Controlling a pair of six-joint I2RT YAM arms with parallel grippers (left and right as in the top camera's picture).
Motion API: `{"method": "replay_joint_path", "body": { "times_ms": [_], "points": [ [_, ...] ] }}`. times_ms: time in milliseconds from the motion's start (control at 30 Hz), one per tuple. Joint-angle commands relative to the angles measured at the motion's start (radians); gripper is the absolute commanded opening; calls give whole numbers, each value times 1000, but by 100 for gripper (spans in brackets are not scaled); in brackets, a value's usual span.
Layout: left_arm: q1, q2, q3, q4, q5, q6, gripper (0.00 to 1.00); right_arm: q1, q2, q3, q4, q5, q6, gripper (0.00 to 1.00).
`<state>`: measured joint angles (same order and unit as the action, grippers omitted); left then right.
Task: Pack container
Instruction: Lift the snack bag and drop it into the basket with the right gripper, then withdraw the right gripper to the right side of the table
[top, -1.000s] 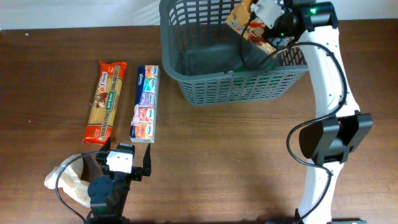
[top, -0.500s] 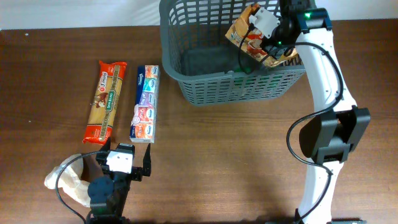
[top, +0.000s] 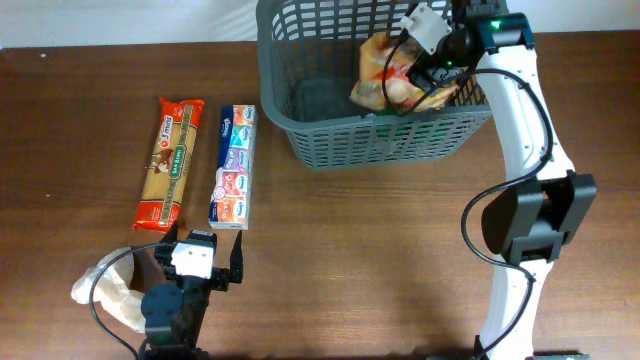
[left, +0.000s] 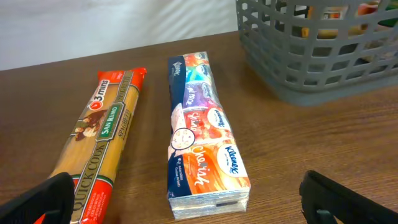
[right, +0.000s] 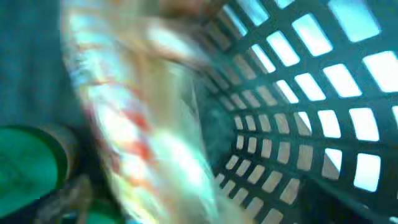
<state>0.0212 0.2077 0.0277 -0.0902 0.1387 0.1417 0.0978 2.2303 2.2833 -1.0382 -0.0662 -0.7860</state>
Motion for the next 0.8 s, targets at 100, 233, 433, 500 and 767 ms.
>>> {"method": "replay_joint_path", "body": {
  "times_ms": [100,233,433,500,767],
  "points": [
    [5,3,-8,-1,-7,3,99,-1,-32,53,27,-19,96,99],
    [5,3,-8,-1,-7,3,99,-1,-45,144,30,-14,169,99],
    [5,3,-8,-1,-7,2,99,-1,-82,354,12,108,288,99],
    [5,3,-8,-1,-7,3,99,-1,-92,450,-14,200,333,99],
    [5,3,-8,-1,-7,3,99,-34,-172,661,-128,483,535,99]
  ]
}}
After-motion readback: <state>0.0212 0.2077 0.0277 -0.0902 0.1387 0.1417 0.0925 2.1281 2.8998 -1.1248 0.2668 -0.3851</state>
